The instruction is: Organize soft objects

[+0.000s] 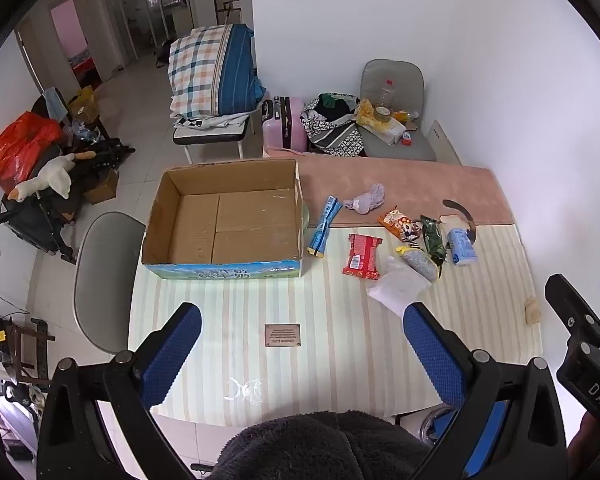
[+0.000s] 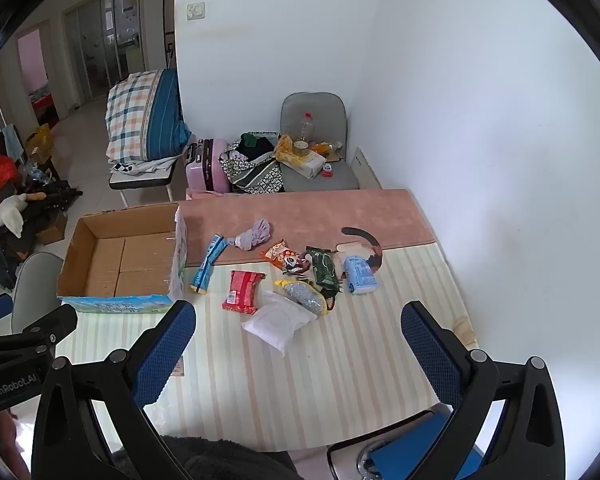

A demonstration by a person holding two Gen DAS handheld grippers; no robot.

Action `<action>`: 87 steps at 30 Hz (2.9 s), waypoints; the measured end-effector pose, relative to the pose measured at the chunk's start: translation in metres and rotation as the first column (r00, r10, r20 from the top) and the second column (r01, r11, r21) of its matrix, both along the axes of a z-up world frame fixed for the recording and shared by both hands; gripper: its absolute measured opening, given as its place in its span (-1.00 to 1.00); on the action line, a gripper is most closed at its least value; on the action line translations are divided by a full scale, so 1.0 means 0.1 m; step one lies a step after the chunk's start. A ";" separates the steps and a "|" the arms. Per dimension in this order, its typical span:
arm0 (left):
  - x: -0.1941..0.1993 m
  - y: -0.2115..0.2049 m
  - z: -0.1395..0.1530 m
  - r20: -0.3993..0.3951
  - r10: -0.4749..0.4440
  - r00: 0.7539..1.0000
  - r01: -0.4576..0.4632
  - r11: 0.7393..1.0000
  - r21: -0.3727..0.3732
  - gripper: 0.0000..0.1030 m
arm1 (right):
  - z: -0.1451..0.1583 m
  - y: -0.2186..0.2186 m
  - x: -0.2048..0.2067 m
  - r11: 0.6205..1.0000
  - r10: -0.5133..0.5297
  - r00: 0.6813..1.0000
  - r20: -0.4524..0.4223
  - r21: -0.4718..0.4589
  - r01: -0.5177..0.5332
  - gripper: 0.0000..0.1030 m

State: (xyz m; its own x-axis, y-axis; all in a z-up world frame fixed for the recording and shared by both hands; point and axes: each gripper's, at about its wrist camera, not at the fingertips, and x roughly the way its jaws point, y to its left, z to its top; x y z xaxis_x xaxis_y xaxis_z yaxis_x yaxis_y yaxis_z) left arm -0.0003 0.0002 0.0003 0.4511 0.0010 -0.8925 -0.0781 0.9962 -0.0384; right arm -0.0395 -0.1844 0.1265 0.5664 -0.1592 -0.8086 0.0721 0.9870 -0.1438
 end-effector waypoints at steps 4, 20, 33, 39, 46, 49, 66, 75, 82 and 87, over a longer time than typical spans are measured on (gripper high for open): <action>-0.01 0.01 0.00 0.004 -0.001 1.000 0.001 1.000 -0.007 1.00 | 0.00 -0.01 -0.02 1.000 0.003 1.000 0.013 -0.016 -0.003 1.00; 0.01 -0.05 0.09 0.026 -0.006 1.000 0.007 1.000 -0.017 1.00 | 0.12 -0.04 -0.05 1.000 0.000 1.000 0.029 -0.011 0.000 1.00; 0.01 -0.05 0.17 0.047 -0.008 0.999 0.009 1.000 -0.010 1.00 | 0.16 -0.06 -0.03 1.000 0.000 0.999 0.044 -0.008 0.000 1.00; 0.01 -0.03 0.18 0.048 -0.009 0.999 0.009 1.000 -0.011 1.00 | 0.16 -0.03 -0.03 1.000 0.000 0.999 0.045 -0.010 0.000 1.00; 0.02 -0.02 0.20 0.054 -0.010 0.999 0.010 1.000 -0.008 1.00 | 0.15 -0.02 -0.03 1.000 0.002 0.999 0.047 -0.010 -0.001 1.00; 0.03 -0.02 0.21 0.056 -0.010 0.998 0.010 1.000 -0.007 1.00 | 0.14 0.00 -0.02 1.000 0.001 0.999 0.051 -0.012 0.000 1.00; 0.04 -0.01 0.26 0.060 -0.010 0.998 0.010 1.000 -0.007 1.00 | 0.14 0.01 -0.01 1.000 0.001 0.998 0.059 -0.014 0.000 1.00; 0.05 -0.01 0.28 0.065 -0.010 0.998 0.010 1.000 -0.004 1.00 | 0.14 0.01 -0.02 1.000 0.001 0.998 0.061 -0.014 -0.001 1.00; 0.06 -0.03 0.30 0.069 -0.009 0.998 0.009 1.000 -0.004 1.00 | 0.15 0.01 -0.02 1.000 0.002 0.998 0.062 -0.013 -0.001 1.00; 0.07 -0.03 0.32 0.070 -0.009 0.997 0.010 1.000 -0.003 1.00 | 0.15 0.01 -0.01 1.000 0.002 0.998 0.063 -0.012 -0.002 1.00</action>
